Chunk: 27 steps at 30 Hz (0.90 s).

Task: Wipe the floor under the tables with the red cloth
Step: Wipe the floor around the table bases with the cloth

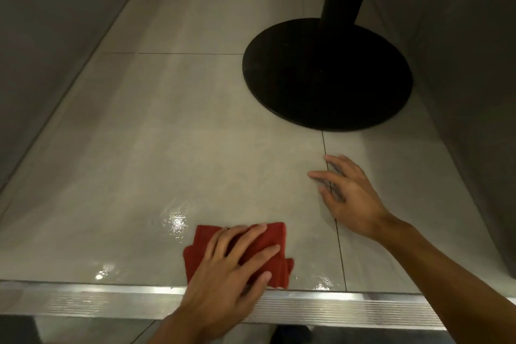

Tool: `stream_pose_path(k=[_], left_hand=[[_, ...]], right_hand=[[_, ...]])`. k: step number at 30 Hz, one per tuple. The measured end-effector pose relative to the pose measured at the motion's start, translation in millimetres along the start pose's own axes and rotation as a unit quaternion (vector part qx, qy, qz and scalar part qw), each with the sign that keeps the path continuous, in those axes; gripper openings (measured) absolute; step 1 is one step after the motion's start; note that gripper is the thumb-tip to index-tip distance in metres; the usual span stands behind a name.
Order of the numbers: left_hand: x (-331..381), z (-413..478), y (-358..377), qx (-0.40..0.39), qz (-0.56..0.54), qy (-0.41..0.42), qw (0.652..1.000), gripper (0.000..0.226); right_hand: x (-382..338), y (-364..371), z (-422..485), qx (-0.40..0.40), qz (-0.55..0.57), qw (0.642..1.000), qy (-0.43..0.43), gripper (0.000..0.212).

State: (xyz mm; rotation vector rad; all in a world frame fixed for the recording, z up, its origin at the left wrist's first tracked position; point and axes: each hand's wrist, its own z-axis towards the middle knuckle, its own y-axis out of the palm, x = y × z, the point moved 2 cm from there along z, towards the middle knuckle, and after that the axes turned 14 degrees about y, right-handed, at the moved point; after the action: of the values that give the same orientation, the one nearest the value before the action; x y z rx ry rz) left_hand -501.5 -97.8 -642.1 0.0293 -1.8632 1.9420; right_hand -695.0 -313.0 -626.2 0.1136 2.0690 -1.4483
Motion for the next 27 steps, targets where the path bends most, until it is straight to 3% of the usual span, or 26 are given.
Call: stream_pose_path(k=[10, 14, 21, 23, 27], left_hand=[[-56, 93, -15, 0.019, 0.023, -0.063, 0.998, 0.045], [-33, 121, -3, -0.005, 0.018, 0.006, 1.000, 0.046], [-14, 48, -6, -0.039, -0.017, 0.132, 0.990, 0.041], [-33, 33, -13, -0.038, -0.021, 0.120, 0.992, 0.041], [-59, 38, -25, -0.015, -0.026, 0.018, 0.999, 0.042]], right_hand=[[11, -1, 3, 0.034, -0.017, 0.999, 0.027, 0.037], [15, 0, 4, 0.037, -0.011, 0.999, 0.018, 0.036], [18, 3, 7, 0.047, 0.003, 0.999, 0.012, 0.034], [18, 4, 7, 0.049, 0.001, 0.999, 0.011, 0.034], [13, 3, 6, 0.048, 0.005, 0.999, 0.020, 0.034]])
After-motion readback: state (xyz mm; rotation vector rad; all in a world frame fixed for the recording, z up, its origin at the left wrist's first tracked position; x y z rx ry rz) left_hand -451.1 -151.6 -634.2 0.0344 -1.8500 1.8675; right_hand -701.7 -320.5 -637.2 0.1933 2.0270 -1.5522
